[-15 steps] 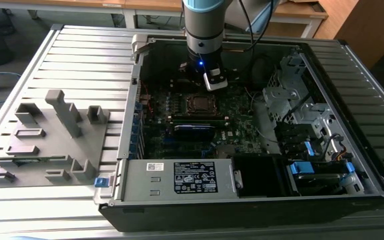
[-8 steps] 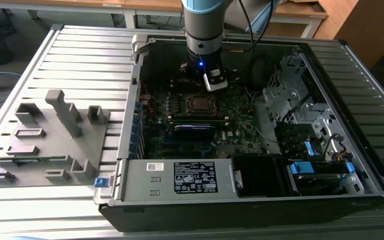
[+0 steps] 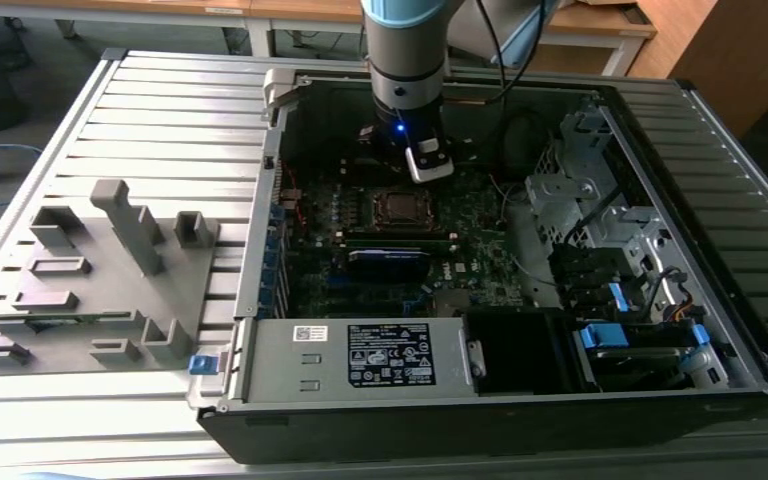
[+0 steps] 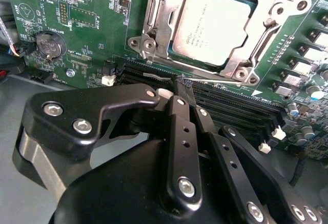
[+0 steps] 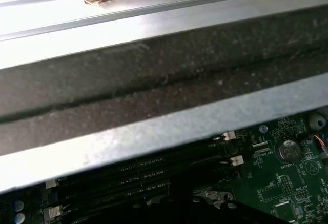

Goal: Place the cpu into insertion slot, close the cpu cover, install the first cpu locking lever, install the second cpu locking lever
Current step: 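Install the first cpu locking lever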

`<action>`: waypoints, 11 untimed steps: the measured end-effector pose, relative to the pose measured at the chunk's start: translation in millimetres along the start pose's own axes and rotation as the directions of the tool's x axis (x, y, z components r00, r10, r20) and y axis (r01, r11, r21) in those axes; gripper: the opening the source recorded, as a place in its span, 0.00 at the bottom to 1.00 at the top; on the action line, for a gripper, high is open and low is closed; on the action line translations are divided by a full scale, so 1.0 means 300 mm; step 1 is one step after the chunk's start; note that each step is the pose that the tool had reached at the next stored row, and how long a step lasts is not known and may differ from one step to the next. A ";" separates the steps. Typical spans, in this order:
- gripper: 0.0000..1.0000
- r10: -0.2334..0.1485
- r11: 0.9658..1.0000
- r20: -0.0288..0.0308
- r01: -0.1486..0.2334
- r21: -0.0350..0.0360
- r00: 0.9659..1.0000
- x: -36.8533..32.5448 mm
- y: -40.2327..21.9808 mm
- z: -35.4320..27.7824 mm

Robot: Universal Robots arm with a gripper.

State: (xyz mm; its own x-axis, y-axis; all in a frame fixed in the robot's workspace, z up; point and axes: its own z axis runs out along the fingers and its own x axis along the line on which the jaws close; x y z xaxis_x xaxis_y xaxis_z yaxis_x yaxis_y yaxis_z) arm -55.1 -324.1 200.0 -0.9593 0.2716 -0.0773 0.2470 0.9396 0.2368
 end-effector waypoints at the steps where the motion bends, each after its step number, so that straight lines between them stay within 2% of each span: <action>1: 0.11 0.000 1.000 0.001 0.000 0.000 1.000 0.000 0.000 0.000; 5: 0.11 -0.001 1.000 0.007 0.001 -0.006 1.000 0.000 -0.001 0.003; 11: 0.11 -0.002 1.000 0.012 0.002 -0.008 1.000 0.002 -0.002 0.005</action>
State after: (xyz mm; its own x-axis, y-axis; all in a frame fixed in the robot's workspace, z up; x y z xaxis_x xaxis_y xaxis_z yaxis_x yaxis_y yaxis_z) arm -55.7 -324.2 198.3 -0.9581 0.2721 -0.0893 0.2437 0.9384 0.2448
